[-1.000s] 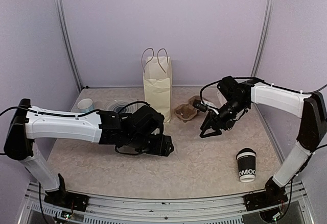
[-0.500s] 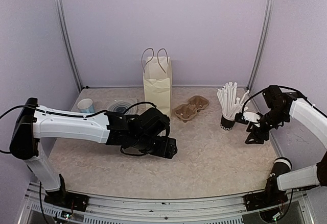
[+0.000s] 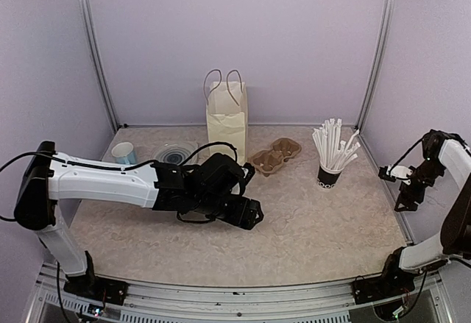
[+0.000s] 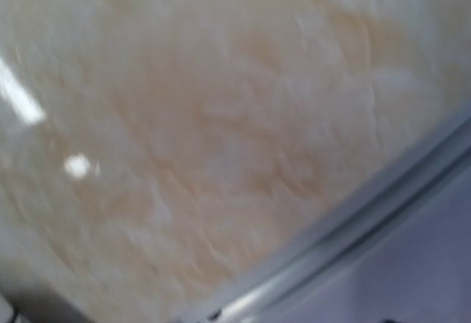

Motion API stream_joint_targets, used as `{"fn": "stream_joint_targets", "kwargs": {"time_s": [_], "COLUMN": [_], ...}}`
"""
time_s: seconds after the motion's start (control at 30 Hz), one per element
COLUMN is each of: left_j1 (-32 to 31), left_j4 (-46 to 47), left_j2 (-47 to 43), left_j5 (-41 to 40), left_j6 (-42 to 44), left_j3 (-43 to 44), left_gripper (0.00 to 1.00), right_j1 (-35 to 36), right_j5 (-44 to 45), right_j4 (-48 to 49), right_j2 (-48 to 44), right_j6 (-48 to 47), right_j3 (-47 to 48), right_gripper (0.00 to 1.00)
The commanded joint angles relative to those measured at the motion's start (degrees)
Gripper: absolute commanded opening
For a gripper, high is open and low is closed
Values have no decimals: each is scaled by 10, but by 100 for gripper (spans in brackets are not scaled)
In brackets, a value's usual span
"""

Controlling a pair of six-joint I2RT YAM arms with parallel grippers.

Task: Pack the takeout coffee

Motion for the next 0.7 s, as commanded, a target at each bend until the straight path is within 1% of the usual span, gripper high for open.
{"fn": "stream_joint_targets", "kwargs": {"time_s": [0.0,0.03,0.1,0.2,0.27,0.37,0.47,0.67], "left_j1": [-2,1,6,14,24,38,56,75], "left_j4": [58,62,63,64,66,64,65,74], "left_j2": [-12,-14,-16,-18,-23,-29,-35,-34], "left_j5": [28,31,37,44,50,67,80,93], "left_j6": [50,53,58,67,79,93,102,103], "left_j3": [-24,-26,-26,-30,-35,-40,-46,-44], "left_gripper": [82,82,82,82,82,82,82,82], "right_j1": [-40,-40,-40,-41,-40,-40,-41,-41], "right_j5": [35,34,43,107,130,159,186,185], "right_j4": [-109,-129,-133,-132,-125,-86,-20,73], "right_j2": [-9,-12,-27,-37,-45,-69,-75,-70], "right_j6": [-215,-233,-258,-293,-308,-333,-318,-298], "right_j3": [24,27,15,-27,-52,-97,-130,-155], "right_gripper": [90,92,98,99,100,100,100,99]}}
